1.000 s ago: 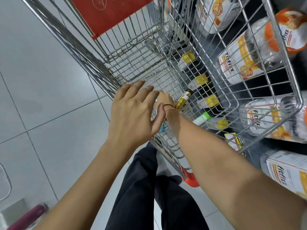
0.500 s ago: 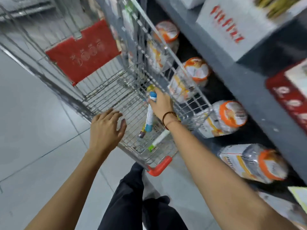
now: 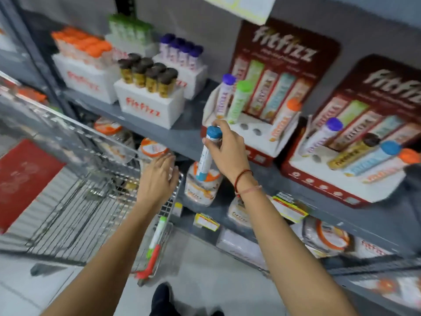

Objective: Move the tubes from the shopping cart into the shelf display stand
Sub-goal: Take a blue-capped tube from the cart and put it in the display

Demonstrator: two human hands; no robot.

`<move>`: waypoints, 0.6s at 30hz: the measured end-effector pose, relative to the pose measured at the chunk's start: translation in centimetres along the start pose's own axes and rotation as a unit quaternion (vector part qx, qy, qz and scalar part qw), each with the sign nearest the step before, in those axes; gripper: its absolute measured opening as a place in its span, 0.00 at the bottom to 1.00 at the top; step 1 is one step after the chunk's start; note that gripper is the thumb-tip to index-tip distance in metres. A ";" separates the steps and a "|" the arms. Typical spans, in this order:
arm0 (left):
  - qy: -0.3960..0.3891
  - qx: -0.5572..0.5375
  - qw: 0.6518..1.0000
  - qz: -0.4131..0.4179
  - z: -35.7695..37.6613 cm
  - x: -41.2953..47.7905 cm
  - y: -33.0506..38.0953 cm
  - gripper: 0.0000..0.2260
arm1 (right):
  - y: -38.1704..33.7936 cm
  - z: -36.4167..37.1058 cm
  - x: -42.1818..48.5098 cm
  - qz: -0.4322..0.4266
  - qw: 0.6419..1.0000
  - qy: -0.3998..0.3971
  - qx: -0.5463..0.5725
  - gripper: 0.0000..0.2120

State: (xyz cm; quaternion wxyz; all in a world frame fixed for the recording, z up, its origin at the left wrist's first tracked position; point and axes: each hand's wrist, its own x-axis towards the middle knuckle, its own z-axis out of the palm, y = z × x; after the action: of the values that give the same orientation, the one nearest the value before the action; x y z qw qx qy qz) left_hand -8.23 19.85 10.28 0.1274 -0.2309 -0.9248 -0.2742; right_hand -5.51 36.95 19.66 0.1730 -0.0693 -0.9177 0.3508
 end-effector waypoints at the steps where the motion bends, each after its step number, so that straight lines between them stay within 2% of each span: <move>1: 0.000 -0.012 1.000 0.028 0.5 1.1 1.5 0.12 | 0.6 -1.7 -0.3 0.008 1.000 0.018 -0.003 0.18; 5: -0.038 -0.036 0.992 0.118 2.9 3.7 6.9 0.15 | 2.9 -7.3 -1.3 0.043 0.997 0.064 -0.025 0.22; 9: -0.093 -0.050 0.979 0.175 5.6 4.3 10.4 0.16 | 4.6 -11.5 -2.0 0.051 0.995 0.077 -0.035 0.19; 15: -0.140 -0.017 0.968 0.206 8.6 3.5 11.5 0.19 | 5.5 -15.9 -3.0 0.038 0.991 0.118 -0.049 0.13; 18: -0.140 -0.009 0.966 0.217 9.0 3.3 11.2 0.20 | 5.6 -17.2 -3.1 0.038 0.988 0.136 -0.071 0.16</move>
State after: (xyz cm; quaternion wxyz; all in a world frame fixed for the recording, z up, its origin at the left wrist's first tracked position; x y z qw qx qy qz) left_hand -6.50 34.42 9.13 0.0508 -0.4638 -0.8584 -0.2133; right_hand 3.65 50.98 27.04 0.2770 -0.1632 -0.9050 0.2788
